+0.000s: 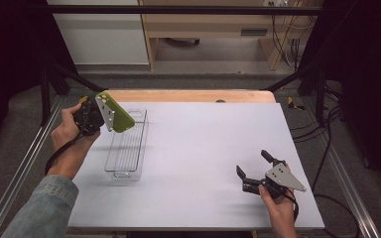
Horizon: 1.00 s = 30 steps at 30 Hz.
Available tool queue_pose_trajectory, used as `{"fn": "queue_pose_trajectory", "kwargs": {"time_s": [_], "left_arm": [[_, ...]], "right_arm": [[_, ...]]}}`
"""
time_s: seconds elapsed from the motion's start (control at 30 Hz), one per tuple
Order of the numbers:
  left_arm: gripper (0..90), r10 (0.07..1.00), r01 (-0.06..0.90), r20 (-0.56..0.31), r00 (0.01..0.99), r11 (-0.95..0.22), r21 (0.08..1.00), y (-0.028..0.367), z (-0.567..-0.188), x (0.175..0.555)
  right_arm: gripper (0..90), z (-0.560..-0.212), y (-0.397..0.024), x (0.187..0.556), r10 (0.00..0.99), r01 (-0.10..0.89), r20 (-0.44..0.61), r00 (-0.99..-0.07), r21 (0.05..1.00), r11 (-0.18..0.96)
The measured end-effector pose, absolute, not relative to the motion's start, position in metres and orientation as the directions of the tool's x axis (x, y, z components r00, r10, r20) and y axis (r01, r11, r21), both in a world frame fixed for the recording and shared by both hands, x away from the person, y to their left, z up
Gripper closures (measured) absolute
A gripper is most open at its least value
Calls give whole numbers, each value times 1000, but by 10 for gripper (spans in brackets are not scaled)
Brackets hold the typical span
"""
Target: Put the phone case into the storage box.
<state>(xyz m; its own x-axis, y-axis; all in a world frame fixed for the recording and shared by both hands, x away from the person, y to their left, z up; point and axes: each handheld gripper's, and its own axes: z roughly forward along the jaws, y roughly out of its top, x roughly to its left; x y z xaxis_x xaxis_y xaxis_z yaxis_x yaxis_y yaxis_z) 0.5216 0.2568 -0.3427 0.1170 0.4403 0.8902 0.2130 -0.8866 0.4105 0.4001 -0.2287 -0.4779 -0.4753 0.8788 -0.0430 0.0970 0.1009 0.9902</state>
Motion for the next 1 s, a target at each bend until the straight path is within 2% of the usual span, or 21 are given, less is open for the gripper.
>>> {"fn": "queue_pose_trajectory", "kwargs": {"time_s": [1.0], "left_arm": [[880, 359, 194, 924, 130, -923, 331, 241, -356, 533]], "right_arm": [[30, -478, -227, 400, 872, 97, -44, -488, 990, 104]]}}
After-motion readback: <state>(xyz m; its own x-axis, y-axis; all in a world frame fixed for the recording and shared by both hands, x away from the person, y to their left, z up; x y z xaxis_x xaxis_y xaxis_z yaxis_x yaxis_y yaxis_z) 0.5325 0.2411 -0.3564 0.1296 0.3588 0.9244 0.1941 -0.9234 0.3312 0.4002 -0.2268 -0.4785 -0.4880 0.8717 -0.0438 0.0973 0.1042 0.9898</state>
